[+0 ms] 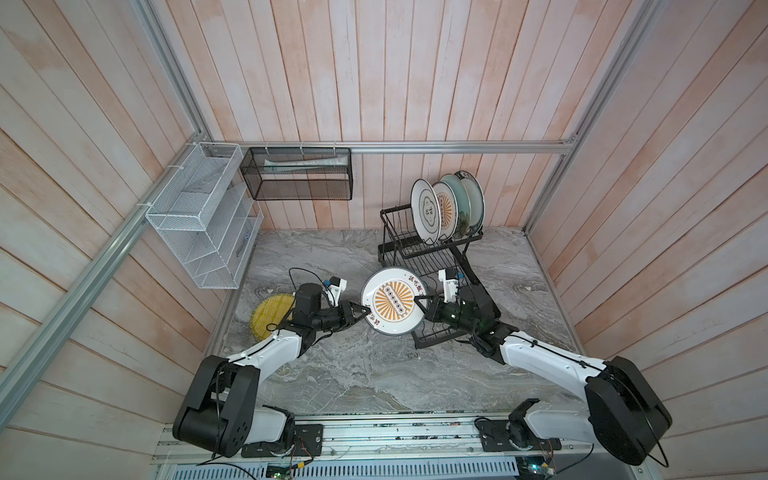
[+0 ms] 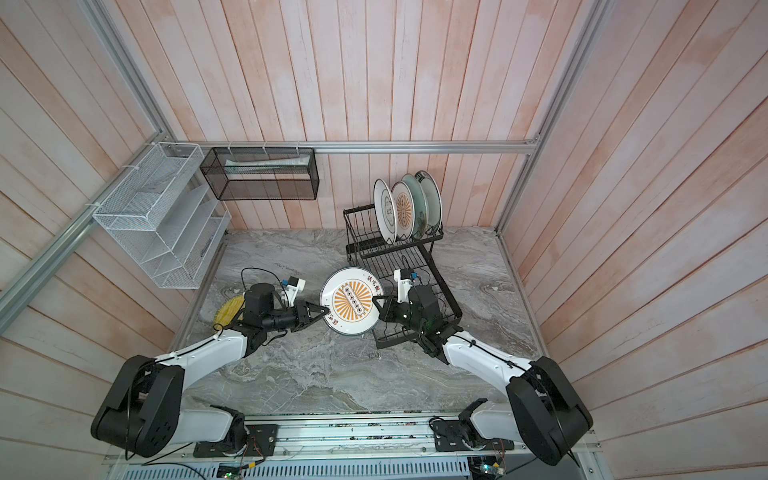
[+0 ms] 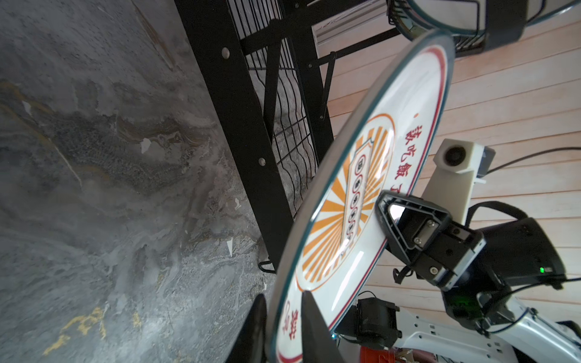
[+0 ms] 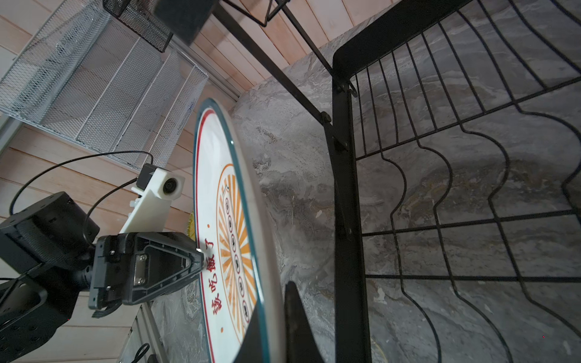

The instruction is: Load the plates into the dish rack

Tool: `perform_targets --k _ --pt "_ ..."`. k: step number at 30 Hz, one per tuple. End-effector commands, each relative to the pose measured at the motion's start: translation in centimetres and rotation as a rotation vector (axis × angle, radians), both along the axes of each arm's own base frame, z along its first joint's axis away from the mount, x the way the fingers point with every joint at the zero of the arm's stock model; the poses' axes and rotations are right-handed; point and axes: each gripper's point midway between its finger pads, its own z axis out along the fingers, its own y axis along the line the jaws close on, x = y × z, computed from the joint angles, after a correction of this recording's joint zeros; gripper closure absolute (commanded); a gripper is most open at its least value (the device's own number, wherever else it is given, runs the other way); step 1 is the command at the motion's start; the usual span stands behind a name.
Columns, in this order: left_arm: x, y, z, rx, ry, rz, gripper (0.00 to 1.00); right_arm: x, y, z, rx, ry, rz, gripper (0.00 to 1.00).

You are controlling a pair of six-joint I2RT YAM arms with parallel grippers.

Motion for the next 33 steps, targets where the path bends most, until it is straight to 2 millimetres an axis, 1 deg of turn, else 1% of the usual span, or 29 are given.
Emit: perform_targets --k 1,4,8,12,14,23,33 --pt "0.3 -0.3 2.3 -0.019 -0.074 -0.016 0.74 -0.7 0.3 1.4 0.015 -0.054 0.033 1.00" --pt "0.1 -0.3 2.8 -0.020 -0.088 -0.017 0.71 -0.8 0.2 1.3 0.012 -0.057 0.030 1.00" --pt "-0.1 -0.1 3.1 -0.011 -0.102 -0.010 0.61 -0.8 0.1 1.3 0.008 -0.057 0.026 1.00" --pt "-0.3 0.0 3.6 -0.013 -0.119 -0.014 0.54 -0.8 -0.1 1.3 0.004 -0.061 0.017 1.00" --pt "-0.5 0.0 4.0 -0.017 -0.130 -0.017 0.53 -0.9 -0.4 1.4 -0.001 -0.063 0.006 1.00" --pt "-0.9 0.1 5.0 -0.020 -0.161 -0.018 0.52 -1.0 -1.8 3.1 -0.030 -0.117 -0.039 1.00" --pt "-1.3 0.0 7.7 -0.023 -0.242 -0.020 0.52 -1.4 -3.7 4.0 -0.069 -0.165 -0.084 1.00"
